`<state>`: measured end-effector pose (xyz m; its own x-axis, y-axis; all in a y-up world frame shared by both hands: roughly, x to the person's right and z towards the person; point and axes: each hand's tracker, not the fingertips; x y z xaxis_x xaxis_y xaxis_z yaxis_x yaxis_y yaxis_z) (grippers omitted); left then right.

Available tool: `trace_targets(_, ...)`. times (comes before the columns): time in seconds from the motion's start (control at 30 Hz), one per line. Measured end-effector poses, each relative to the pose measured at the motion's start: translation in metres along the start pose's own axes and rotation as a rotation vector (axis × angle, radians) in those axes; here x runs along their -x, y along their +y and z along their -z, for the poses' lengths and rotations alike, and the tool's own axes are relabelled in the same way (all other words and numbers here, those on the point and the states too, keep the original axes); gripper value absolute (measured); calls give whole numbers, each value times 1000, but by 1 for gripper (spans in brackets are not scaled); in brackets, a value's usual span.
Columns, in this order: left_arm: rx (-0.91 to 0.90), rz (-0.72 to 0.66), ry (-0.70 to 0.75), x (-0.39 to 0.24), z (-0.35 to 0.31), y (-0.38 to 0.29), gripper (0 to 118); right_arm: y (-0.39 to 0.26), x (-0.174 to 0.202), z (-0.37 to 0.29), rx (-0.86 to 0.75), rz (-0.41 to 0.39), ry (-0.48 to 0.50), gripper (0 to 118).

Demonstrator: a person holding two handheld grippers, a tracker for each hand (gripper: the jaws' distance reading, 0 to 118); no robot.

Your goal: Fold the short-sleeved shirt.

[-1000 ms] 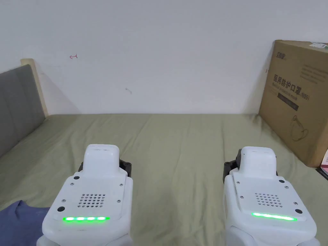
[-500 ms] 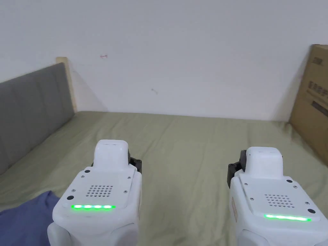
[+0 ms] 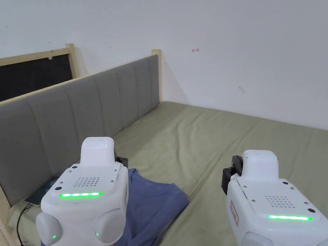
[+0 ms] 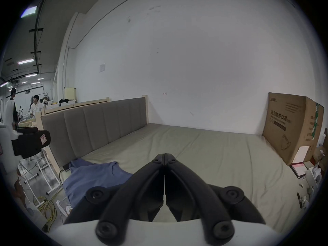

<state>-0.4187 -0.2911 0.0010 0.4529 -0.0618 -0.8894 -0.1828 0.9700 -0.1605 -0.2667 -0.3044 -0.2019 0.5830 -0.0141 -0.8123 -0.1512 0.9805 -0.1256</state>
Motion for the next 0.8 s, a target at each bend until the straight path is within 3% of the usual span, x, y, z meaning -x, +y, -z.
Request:
trace_targets(0.2,173,30,-4,5,56,-30,0,-12,2,10,49,-8,-2,1)
trace_targets(0.23,203,18,-21,6,69,-38,17,-15,1,13,62,-10,-8,1)
trace_targets(0.33,347,4,-36,6,111,-66,102,-23,-5,23,97,-2,-21,1)
trace_targets(0.37,398,7,-45,5,122,-76,110,-25,-7,26,108,3,-26,1)
trace_targets(0.73,861,-15,-150,-23,224,-198,107,-56,-23,63,253,-2,-84,1)
trace_targets(0.8,781,40,-121,-28,216,-196,107,-59,-26,66,272,4,-89,1)
